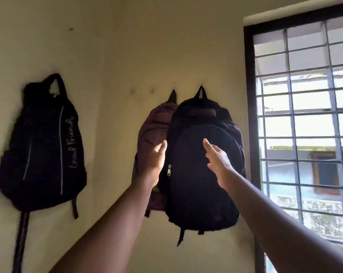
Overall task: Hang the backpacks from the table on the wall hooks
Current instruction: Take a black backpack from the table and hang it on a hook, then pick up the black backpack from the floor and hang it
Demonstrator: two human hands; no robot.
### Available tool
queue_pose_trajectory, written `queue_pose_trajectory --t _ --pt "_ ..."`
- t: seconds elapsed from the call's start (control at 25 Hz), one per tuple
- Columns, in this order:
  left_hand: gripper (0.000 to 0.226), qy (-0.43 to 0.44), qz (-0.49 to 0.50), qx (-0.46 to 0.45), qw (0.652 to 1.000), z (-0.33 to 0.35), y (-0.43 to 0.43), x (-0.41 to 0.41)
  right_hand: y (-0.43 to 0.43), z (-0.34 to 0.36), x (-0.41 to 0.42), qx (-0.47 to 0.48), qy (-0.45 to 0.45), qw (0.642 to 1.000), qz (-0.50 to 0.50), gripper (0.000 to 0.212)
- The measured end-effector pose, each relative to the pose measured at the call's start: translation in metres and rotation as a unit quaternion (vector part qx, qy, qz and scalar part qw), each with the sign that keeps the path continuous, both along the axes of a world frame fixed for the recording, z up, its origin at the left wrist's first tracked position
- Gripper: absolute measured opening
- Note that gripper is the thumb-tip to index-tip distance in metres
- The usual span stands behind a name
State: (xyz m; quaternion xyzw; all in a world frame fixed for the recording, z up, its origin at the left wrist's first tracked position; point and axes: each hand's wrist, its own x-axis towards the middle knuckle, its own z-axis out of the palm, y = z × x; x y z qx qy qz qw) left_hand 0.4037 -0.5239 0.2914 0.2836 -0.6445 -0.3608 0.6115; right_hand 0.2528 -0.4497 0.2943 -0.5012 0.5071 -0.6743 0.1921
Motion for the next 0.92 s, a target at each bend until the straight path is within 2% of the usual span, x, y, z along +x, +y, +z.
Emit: queue_pose_trajectory --t 0.12,0.24,0.44,0.72,0.92 --pt "0.065 0.008 0.021 0.085 0.996 -0.052 0.033 0.033 0.026 -0.055 0.026 0.046 -0.033 0.998 0.028 0.059" --pt "0.057 -0.001 0.018 0.133 0.991 -0.107 0.054 0.059 0.038 -0.103 0.058 0.083 -0.054 0.994 0.054 0.057" --pt "0.059 -0.031 0.052 0.23 0.971 -0.196 0.066 0.113 0.033 -0.192 0.116 0.168 -0.096 0.974 0.113 0.057" --pt "0.053 -0.007 0.103 0.368 0.924 -0.331 0.008 0.212 -0.036 -0.322 0.2 0.269 -0.111 0.949 0.118 0.056" --pt "0.05 -0.041 0.109 0.461 0.88 -0.425 -0.042 0.263 -0.094 -0.414 0.252 0.372 -0.101 0.917 0.105 0.052"
